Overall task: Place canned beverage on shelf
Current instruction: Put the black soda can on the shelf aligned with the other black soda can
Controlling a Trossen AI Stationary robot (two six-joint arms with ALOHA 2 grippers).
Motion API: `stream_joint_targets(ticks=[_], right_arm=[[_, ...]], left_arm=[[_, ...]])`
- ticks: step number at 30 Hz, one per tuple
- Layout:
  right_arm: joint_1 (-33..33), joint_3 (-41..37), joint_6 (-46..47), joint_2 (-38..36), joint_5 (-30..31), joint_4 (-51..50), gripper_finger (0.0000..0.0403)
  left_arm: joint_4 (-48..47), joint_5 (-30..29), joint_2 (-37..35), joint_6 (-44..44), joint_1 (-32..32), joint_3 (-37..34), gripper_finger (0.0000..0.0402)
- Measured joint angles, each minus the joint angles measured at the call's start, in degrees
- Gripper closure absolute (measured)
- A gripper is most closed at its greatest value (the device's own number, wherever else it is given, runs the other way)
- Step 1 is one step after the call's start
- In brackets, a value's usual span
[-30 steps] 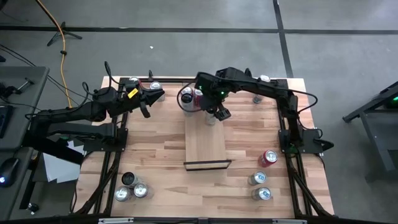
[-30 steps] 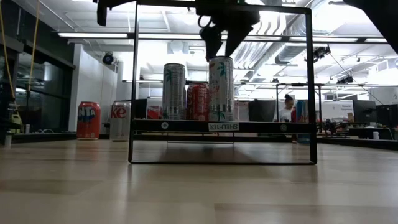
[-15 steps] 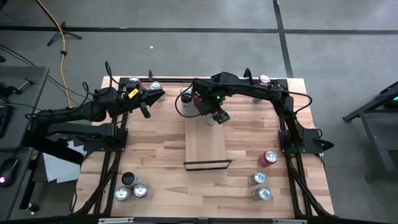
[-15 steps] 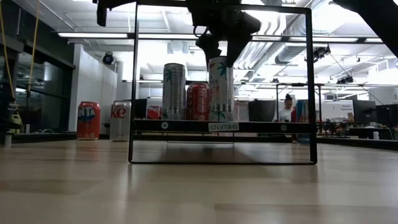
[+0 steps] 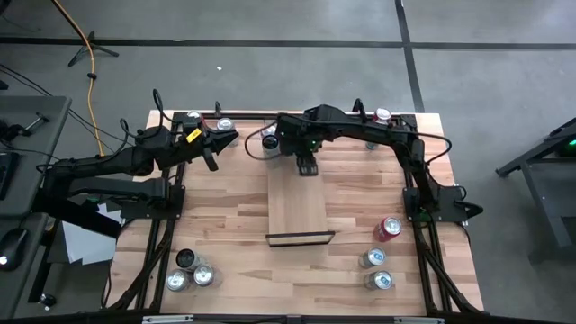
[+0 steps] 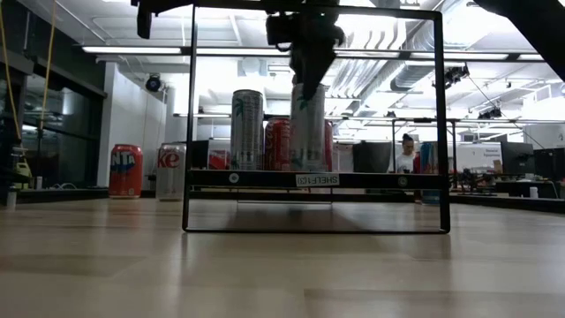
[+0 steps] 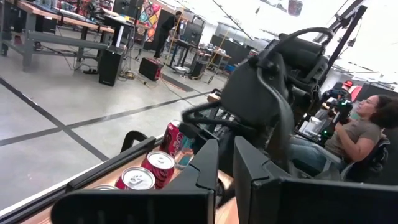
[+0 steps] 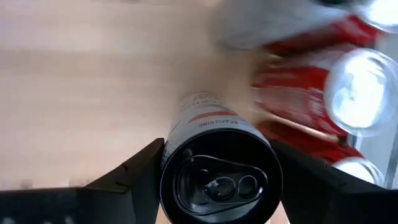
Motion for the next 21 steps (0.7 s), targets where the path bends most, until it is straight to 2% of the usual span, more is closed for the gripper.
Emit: stream_joint_targets(ticks=[4,13,21], right_arm=[[-1.11,0.0,5.08,0.01,2.04,0.48,0.0151],[-1.54,0.02,2.03,0.01,-1.05,0.44,0.0142],[-1.47,0.07,1.08,0.01,-0.97,1.16,0.0128]], left_arm=[[0.0,0.0,0.01,0.0,0.0,0.0,0.0398],[0.0,0.0,0.0,-0.07,0.02,0.0,0.0398],[0.0,0.0,0.01,-0.11,0.02,0.0,0.0398]])
